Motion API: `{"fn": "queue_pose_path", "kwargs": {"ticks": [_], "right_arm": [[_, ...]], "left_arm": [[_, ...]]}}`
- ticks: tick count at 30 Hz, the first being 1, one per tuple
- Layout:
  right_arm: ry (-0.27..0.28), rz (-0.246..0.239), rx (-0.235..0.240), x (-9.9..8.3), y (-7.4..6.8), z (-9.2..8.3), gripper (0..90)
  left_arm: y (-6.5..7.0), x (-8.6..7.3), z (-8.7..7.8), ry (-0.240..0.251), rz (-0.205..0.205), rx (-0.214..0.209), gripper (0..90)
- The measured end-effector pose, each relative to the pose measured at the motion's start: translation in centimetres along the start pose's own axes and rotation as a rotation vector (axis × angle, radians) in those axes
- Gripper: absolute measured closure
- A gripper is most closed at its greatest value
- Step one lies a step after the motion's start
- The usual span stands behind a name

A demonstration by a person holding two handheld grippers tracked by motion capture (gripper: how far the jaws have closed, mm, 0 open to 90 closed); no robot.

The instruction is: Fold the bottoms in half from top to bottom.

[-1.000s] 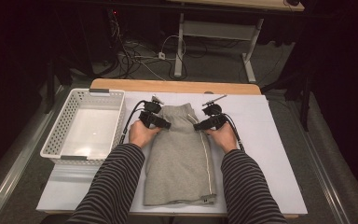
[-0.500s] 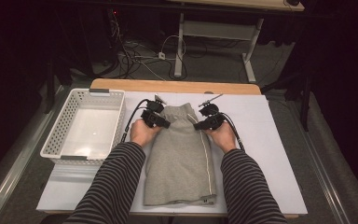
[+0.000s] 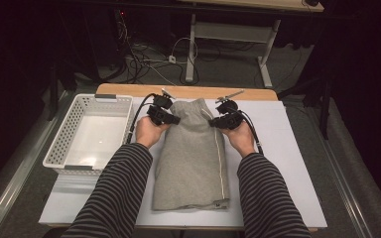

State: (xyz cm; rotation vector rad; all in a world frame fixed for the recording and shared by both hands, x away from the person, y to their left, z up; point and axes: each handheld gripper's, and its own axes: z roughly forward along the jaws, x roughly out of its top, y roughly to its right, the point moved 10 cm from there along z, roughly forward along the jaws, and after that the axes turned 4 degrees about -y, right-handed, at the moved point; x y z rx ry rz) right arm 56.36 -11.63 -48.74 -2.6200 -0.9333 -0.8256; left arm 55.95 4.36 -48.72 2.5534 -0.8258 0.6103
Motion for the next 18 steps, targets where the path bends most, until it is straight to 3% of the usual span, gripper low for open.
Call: {"fn": "queue_pose_path", "kwargs": {"ticks": [7, 18], "right_arm": [[0.006, -0.017, -0.012, -0.1, 0.0, 0.1, 81.6], [0.0, -0.028, 0.027, -1.3, -1.1, -0.8, 81.8]], "left_arm": [[0.6, -0.6, -0.1, -0.019, 0.026, -0.009, 79.4], [1.9, -2.0, -0.9, -0.028, 0.056, -0.039, 79.5]]}}
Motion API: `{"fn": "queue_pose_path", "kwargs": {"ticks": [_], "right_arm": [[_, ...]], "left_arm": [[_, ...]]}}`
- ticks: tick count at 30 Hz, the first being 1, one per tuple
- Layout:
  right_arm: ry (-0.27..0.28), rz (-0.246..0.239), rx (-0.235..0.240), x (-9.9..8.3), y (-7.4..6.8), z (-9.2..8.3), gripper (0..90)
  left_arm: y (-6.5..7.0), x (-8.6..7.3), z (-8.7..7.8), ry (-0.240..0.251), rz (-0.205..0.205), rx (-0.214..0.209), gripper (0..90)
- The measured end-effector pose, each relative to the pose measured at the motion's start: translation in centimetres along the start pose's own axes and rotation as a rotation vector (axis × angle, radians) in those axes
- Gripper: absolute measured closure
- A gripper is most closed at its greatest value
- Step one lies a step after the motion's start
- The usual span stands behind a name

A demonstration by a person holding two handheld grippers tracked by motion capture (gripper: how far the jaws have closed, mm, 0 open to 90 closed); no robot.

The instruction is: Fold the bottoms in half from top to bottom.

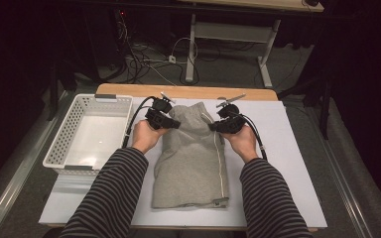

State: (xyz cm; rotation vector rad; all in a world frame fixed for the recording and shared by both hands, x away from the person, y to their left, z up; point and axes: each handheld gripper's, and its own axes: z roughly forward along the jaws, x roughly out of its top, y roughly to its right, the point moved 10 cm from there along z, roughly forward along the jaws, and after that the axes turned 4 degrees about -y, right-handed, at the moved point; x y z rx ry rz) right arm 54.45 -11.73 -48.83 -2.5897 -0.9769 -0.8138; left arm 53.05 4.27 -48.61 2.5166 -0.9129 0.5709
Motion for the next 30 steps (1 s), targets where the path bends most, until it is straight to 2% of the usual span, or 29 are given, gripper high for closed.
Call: {"fn": "queue_pose_path", "kwargs": {"ticks": [8, 14, 23, 30], "right_arm": [[0.01, -0.011, 0.03, -1.1, -1.0, -0.7, 81.8], [0.01, -0.025, 0.044, -1.7, -1.9, -1.3, 81.8], [0.015, -0.042, 0.06, -2.5, -2.6, -1.8, 81.7], [0.019, -0.058, 0.06, -2.8, -3.2, -2.1, 81.5]], "left_arm": [[1.0, -1.0, -0.5, -0.009, 0.039, -0.004, 79.5], [1.5, -1.9, -0.6, -0.008, 0.041, -0.015, 79.5], [2.2, -2.9, -1.0, -0.018, 0.075, -0.015, 79.5], [2.4, -3.8, -0.9, -0.015, 0.073, -0.027, 79.5]]}}
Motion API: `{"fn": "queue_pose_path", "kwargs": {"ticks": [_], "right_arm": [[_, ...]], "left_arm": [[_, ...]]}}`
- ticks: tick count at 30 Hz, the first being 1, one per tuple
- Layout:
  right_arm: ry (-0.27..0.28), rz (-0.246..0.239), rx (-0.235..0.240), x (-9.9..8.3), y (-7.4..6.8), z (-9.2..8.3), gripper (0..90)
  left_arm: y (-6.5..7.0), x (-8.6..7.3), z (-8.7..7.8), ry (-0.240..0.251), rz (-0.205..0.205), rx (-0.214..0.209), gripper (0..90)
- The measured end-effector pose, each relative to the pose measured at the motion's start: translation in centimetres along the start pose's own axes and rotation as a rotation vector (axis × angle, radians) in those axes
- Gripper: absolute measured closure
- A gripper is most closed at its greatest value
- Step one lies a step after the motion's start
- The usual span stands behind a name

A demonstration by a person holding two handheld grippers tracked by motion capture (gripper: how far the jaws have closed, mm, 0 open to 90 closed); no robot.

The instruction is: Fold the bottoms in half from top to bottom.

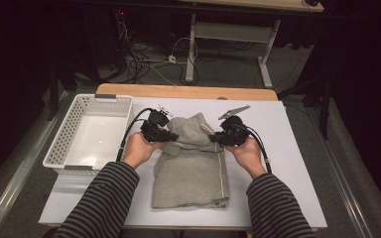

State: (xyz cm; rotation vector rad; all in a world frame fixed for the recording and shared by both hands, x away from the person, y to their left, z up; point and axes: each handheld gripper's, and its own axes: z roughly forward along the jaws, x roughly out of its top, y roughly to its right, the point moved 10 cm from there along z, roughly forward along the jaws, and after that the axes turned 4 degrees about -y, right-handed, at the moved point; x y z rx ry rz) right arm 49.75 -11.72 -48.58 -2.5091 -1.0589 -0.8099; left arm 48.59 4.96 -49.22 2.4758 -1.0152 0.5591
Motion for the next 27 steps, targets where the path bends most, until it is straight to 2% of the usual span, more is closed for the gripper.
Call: {"fn": "queue_pose_path", "kwargs": {"ticks": [14, 27], "right_arm": [[0.024, -0.027, 0.015, -0.9, -1.0, -0.6, 81.3], [0.021, -0.048, 0.034, -2.1, -2.0, -1.1, 80.7]], "left_arm": [[1.1, -1.0, -0.4, 0.0, 0.04, -0.002, 79.4], [2.1, -2.0, -0.6, -0.006, 0.084, 0.011, 79.1]]}}
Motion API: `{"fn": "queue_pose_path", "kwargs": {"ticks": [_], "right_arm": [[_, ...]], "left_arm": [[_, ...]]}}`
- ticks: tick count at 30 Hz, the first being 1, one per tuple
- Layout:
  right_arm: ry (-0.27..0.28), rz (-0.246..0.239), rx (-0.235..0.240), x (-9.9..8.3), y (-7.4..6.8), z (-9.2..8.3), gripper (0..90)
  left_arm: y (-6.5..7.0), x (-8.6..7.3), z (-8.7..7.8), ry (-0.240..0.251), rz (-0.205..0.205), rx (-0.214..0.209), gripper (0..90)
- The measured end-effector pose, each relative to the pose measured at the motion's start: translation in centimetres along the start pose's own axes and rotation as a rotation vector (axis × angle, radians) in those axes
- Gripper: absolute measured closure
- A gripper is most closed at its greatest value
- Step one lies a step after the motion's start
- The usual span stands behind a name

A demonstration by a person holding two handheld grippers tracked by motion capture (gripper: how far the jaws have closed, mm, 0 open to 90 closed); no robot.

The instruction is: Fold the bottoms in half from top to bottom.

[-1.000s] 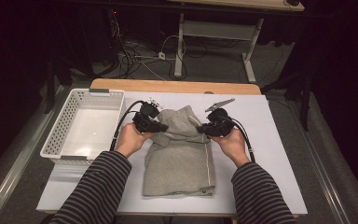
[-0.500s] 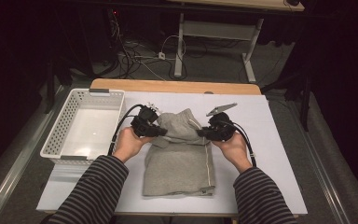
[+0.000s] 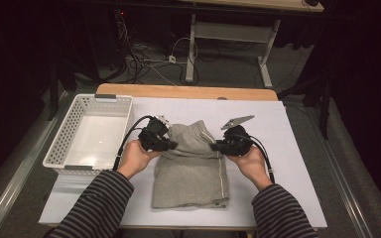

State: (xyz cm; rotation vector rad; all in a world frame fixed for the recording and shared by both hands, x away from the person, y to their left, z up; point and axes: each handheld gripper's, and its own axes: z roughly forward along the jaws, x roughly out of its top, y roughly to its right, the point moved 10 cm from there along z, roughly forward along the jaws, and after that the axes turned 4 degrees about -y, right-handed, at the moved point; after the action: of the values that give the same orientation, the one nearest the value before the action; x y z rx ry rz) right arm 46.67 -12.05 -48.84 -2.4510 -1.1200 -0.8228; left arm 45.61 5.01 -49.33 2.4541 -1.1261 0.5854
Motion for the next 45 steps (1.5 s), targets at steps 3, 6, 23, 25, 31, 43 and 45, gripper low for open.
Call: {"fn": "queue_pose_path", "kwargs": {"ticks": [3, 6, 23, 25, 31, 43, 45], "right_arm": [[-0.003, -0.011, 0.0, -0.4, -0.3, 0.0, 80.5], [-0.005, -0.019, 0.002, -0.9, -0.7, 0.0, 80.4], [-0.036, -0.044, 0.012, -3.9, -2.4, 0.5, 78.1], [-0.044, -0.043, 0.015, -4.3, -2.6, 0.6, 77.7], [-0.045, -0.041, 0.023, -5.1, -3.0, 0.8, 77.3], [-0.032, -0.043, 0.028, -5.7, -3.3, 0.9, 76.8], [-0.034, -0.041, 0.028, -5.7, -3.3, 0.9, 76.8]], "left_arm": [[0.4, -0.4, 0.1, -0.007, 0.014, 0.002, 79.0], [0.7, -0.8, 0.0, -0.009, 0.032, 0.007, 78.9], [2.9, -3.8, 1.0, -0.039, 0.057, -0.003, 77.3], [3.2, -4.2, 1.2, -0.038, 0.052, -0.007, 76.7], [3.7, -5.2, 1.5, -0.044, 0.038, -0.021, 74.3], [3.3, -5.9, -1.5, 0.014, -0.043, -0.018, 54.7], [2.8, -5.9, -1.9, 0.022, -0.067, -0.024, 59.1]]}}
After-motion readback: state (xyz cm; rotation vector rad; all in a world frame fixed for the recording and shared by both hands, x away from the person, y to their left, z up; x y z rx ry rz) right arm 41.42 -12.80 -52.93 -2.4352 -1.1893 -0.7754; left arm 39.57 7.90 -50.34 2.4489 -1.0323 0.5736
